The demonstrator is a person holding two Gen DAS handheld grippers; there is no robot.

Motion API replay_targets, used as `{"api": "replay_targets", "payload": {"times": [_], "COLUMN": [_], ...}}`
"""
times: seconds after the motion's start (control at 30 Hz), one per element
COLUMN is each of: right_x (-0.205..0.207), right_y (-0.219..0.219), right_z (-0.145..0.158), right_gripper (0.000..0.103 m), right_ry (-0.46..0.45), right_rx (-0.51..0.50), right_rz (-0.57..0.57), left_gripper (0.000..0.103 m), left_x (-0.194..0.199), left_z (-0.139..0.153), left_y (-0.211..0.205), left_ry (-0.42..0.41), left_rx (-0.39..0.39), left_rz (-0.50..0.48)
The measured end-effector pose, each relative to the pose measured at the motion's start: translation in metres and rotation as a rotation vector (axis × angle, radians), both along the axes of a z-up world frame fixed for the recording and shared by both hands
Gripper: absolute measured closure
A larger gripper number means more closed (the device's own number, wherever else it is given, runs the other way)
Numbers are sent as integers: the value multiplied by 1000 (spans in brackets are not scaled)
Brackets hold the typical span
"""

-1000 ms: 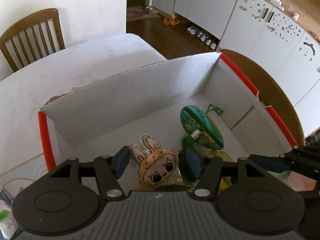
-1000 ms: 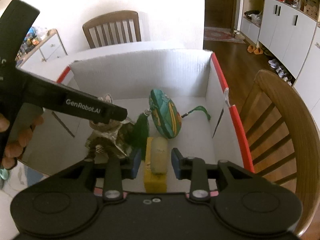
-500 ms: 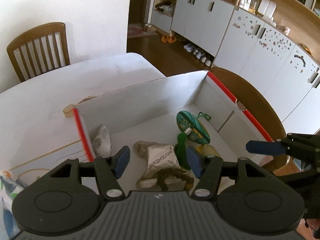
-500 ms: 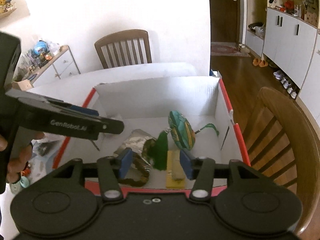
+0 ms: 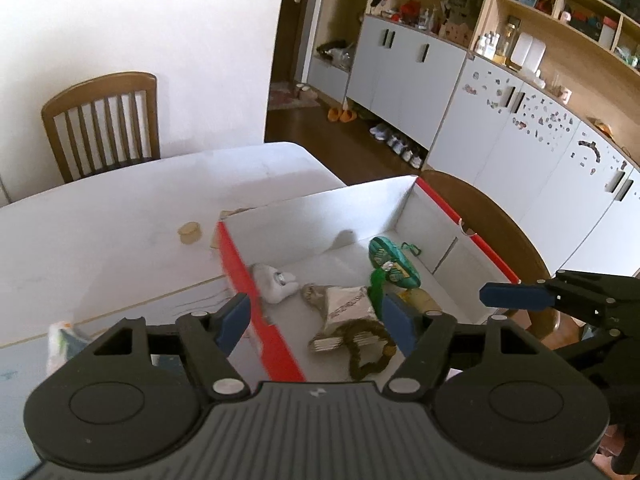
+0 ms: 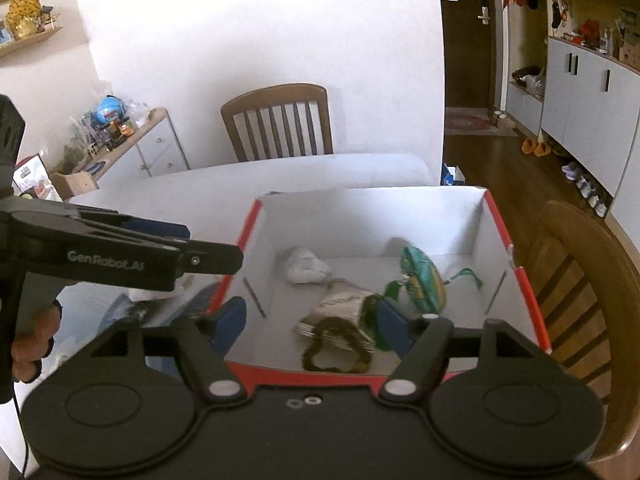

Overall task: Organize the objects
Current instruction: 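Withdraw both tools from the red box back over the mat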

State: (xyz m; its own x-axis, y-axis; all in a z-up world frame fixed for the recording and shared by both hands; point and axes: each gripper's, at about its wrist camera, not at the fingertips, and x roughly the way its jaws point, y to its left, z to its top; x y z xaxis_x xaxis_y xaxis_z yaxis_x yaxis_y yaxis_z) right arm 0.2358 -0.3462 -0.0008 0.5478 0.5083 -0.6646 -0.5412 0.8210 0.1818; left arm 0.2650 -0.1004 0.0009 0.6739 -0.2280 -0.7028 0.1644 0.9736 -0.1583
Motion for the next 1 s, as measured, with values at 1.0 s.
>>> {"api": "replay_targets", "payload": {"times": [1.0], "right_x": [-72], "right_y": [105], "right_z": [-4], "right_gripper": [10], "right_ry": [25], "right_rx": [18], "right_rz": [4], "left_gripper": [0], "left_x": [-100], "left_z": [-17], "left_y": [189], "left_ry": [12], "left_rx": [-36], "left_rz": [154]}}
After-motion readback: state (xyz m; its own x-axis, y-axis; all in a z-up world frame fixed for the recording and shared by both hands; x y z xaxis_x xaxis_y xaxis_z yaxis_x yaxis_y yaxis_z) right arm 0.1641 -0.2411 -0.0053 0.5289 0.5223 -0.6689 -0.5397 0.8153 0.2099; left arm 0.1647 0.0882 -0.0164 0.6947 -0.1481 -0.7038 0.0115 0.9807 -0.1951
